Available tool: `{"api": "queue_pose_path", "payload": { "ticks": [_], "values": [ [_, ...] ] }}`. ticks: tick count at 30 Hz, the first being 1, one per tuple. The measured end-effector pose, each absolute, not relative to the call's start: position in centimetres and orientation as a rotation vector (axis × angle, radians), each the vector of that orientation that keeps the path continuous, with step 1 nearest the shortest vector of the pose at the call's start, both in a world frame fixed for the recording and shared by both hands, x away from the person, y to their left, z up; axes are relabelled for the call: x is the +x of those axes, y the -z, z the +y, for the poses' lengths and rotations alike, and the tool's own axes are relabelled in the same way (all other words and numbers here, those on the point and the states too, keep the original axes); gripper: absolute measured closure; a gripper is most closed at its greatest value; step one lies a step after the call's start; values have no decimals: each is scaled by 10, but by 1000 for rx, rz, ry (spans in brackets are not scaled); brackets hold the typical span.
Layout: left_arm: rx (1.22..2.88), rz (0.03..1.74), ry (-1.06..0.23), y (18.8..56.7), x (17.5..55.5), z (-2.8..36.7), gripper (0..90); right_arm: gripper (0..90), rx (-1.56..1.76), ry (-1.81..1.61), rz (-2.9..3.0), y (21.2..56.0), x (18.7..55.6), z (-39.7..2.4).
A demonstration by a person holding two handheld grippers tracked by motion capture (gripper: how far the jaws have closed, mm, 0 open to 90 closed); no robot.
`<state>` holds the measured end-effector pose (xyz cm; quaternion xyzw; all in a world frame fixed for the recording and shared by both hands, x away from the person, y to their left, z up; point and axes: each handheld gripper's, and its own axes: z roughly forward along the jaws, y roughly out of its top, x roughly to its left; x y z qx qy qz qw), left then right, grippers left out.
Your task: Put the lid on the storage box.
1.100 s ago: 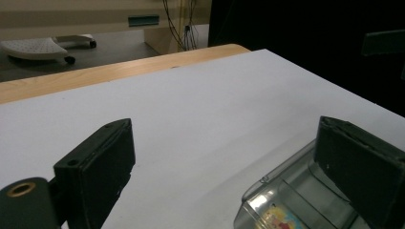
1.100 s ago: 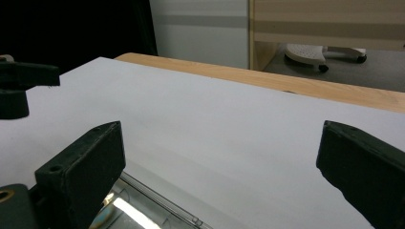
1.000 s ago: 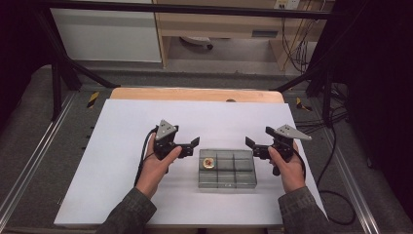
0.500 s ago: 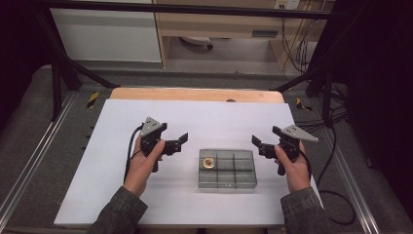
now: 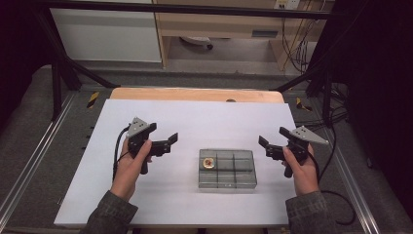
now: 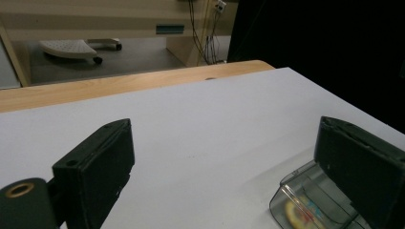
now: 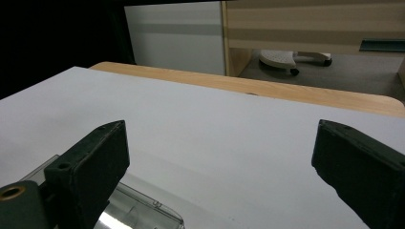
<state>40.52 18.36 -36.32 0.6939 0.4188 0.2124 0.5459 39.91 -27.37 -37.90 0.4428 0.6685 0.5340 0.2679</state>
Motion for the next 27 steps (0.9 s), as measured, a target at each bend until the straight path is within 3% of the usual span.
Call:
{"api": "queue_pose_path", "payload": {
  "ticks": [11,27],
  "values": [
    [1672,1019,-555,357,383,214,57,77,1149,-1436,1847,380,384,-280],
    [1713,1055,-581,387,357,245,62,60,1148,-1368,1890,404,367,-297]
  ]
}}
